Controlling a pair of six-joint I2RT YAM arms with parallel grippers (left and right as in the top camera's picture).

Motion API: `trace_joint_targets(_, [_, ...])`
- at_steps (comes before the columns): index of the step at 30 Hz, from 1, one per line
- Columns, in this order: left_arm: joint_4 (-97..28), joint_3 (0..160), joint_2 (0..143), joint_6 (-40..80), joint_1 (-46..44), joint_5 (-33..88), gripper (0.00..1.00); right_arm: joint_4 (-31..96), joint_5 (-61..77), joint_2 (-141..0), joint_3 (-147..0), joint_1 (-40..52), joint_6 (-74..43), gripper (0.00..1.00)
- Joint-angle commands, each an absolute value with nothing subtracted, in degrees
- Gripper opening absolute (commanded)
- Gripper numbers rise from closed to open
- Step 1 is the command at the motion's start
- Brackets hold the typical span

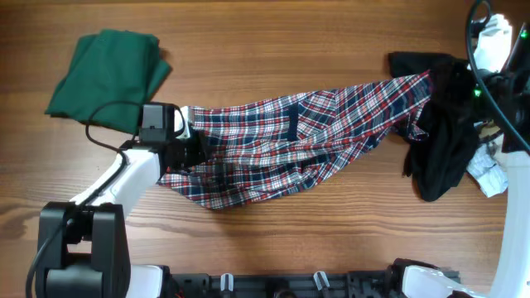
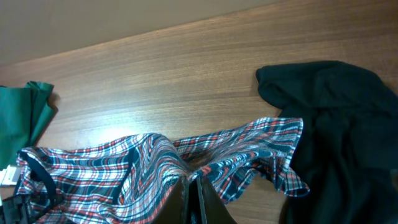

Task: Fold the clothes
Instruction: 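Lift and spread the plaid garment flat with both grippers pulling apart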

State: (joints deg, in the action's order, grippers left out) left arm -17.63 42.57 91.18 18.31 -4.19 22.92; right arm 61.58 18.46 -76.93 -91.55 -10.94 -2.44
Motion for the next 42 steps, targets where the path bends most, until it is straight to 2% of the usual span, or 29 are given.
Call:
trace_joint_targets(1, [-20.6,47.8,83.7,19.3,-4.4,24.4,0.04,61.6,19.2,-77.2,-92.8,-10.7,-1.5,0.04])
trace_joint_targets(9, [-42.8,69.0,61.4,19.3,-4.3,3.6,0.04,63.2,19.4,-74.7,-92.8,-10.7,-2.1,0.04])
trace_joint_targets(14, [-45.2,71.1,53.9,19.3,-4.3,-4.0,0.04,66.5,19.1,-69.9,-92.8,-13.0,-3.0,0.04])
trace_joint_targets(17, [-45.6,71.7,51.3,19.5,-4.3,-4.2,0.04,71.4,16.8,-67.9,-94.9,-16.1,-3.0,0.04])
trace_joint_targets(21, [-50.7,76.9,50.5,20.0,-4.3,-6.0,0.04,76.9,15.9,-66.3,-99.5,-17.3,-3.0,0.04])
trace_joint_targets(29, [-63.5,93.8,50.5,19.9,-4.3,-6.3,0.04,92.1,10.7,-65.2,-120.6,-17.3,-4.7,0.04])
trace_joint_targets(35, [-70.3,96.0,50.9,21.0,-4.3,-6.4,0.04,92.1,10.5,-63.4,-120.7,-17.3,-7.6,0.04])
trace_joint_targets(37, [-72.6,95.3,52.9,22.9,-4.3,-9.8,0.04,92.1,10.5,-64.9,-120.2,-17.3,-7.5,0.04])
trace_joint_targets(42, [-72.9,93.8,66.5,24.7,-4.3,-14.5,0.04,92.1,10.1,-75.4,-117.6,-17.3,-6.6,0.04])
